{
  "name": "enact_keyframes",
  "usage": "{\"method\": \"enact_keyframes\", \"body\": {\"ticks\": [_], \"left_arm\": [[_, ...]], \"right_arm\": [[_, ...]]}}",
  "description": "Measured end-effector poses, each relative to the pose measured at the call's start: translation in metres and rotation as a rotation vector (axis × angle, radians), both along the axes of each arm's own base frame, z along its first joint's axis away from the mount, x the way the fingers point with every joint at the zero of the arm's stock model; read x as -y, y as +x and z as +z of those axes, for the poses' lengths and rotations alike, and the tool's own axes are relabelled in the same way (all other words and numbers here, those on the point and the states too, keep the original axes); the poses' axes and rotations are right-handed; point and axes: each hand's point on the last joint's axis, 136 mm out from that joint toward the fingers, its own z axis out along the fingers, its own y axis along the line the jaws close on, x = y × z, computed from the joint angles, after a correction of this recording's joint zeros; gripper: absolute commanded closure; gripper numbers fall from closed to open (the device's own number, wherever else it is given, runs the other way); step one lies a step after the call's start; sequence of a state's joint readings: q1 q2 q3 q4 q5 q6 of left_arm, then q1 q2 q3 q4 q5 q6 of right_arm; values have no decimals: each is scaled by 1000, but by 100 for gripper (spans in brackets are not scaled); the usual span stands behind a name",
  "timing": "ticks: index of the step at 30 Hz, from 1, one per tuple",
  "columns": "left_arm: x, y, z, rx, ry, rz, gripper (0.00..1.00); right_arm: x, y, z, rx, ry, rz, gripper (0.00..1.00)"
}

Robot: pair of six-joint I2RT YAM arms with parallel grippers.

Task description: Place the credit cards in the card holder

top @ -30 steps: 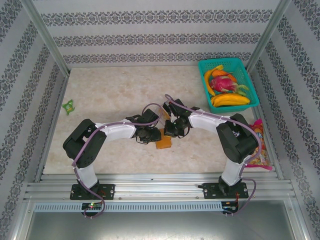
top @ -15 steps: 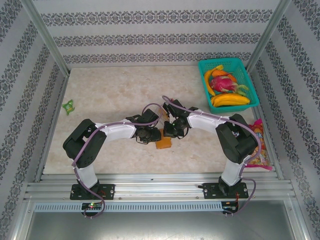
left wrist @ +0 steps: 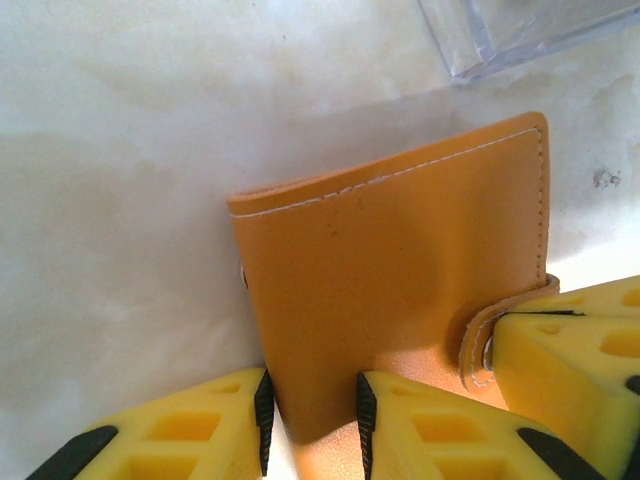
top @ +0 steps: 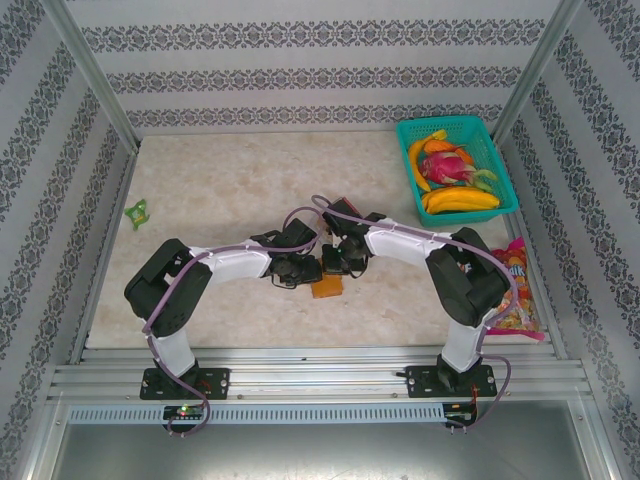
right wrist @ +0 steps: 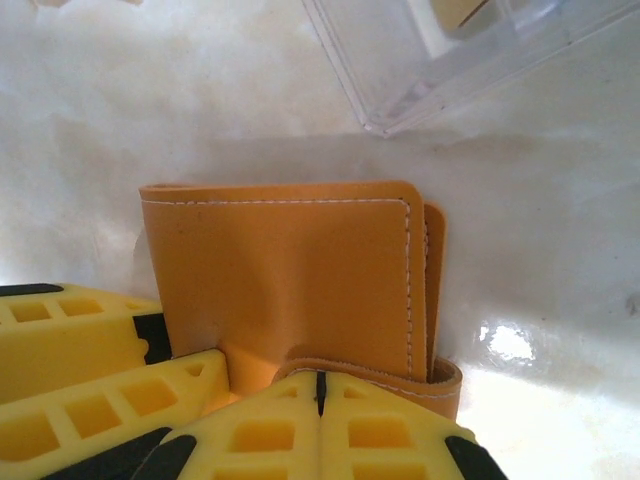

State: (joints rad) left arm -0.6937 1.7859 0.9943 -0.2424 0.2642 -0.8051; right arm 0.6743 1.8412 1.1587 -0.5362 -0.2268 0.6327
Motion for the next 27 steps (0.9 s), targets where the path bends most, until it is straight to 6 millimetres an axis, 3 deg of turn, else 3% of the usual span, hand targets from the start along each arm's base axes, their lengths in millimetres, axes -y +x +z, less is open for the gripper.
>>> {"method": "enact_keyframes", "body": {"ticks": [7,9,11,13,16,18,21,23,25,27], "left_arm": [[-6,-2,4,60,1,17,61],[-14,-3,11,89,11,30,57],[-23,-1,27,149,15,51,51],[-32,4,52,239,15,75,45],[-56,14,97,408,27,140,30],[-80,19,121,507,56,197,20],[-136,28,136,611,159,329,11],[-183,30,135,640,259,433,11],[-218,27,131,644,327,499,12],[-229,23,131,651,341,508,15]], "right_arm": [[1,1,12,52,-9,-14,88],[6,4,27,94,6,-22,74],[15,13,58,193,29,-40,58],[37,30,98,351,32,-92,41],[89,51,158,629,-7,-218,22],[129,57,178,767,-73,-310,11],[186,60,173,879,-233,-401,9],[214,60,152,881,-350,-414,11],[228,57,136,849,-416,-398,15],[222,58,133,831,-363,-365,26]]}}
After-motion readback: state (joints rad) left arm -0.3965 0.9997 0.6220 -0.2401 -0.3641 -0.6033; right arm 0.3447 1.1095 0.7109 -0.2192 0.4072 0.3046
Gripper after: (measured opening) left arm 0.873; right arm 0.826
